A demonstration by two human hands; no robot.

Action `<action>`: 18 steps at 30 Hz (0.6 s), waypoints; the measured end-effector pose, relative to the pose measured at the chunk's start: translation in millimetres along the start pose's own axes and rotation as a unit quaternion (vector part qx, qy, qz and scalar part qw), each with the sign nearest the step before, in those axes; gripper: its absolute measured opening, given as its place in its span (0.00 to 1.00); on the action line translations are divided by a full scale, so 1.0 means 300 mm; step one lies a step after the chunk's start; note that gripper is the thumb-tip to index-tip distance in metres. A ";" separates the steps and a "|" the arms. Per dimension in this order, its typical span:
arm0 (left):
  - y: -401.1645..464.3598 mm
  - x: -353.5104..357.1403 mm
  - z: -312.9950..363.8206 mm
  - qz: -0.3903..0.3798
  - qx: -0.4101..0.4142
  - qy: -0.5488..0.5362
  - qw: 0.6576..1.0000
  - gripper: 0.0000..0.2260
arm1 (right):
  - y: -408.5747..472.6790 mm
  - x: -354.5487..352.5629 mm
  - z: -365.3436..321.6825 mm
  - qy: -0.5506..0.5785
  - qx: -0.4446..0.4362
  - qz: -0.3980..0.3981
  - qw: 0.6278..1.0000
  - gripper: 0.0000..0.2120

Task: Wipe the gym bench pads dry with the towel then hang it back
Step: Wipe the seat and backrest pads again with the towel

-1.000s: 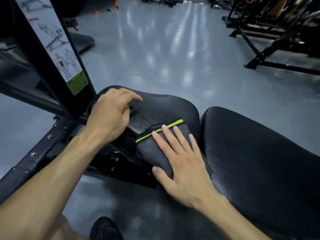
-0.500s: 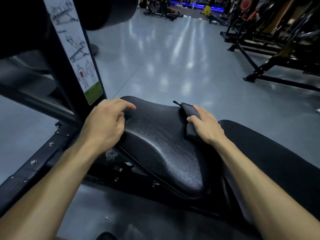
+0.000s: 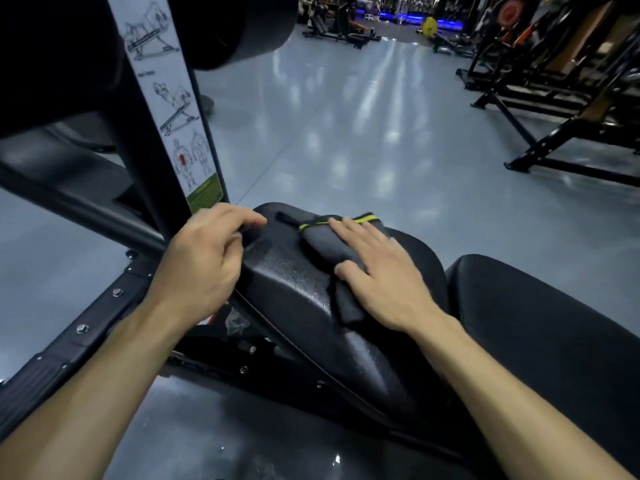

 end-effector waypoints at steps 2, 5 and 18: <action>-0.013 -0.012 -0.006 -0.010 -0.003 -0.011 1.000 0.18 | 0.030 -0.038 0.121 0.015 0.053 0.029 0.998 0.32; -0.038 -0.042 -0.037 -0.013 -0.023 -0.020 0.999 0.19 | 0.115 -0.036 0.144 -0.005 0.123 0.033 0.992 0.30; -0.091 -0.213 -0.024 0.123 -0.067 0.004 0.990 0.18 | 0.056 0.109 -0.481 -0.051 -0.093 0.019 0.994 0.26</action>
Point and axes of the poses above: each hand's wrist, its own y-axis towards the middle knuckle, its own x-axis out of the palm, z = x × y, the point moved 4 cm from there along y, towards the middle knuckle, and after that the axes turned 14 degrees about x, right-handed, at the moved point
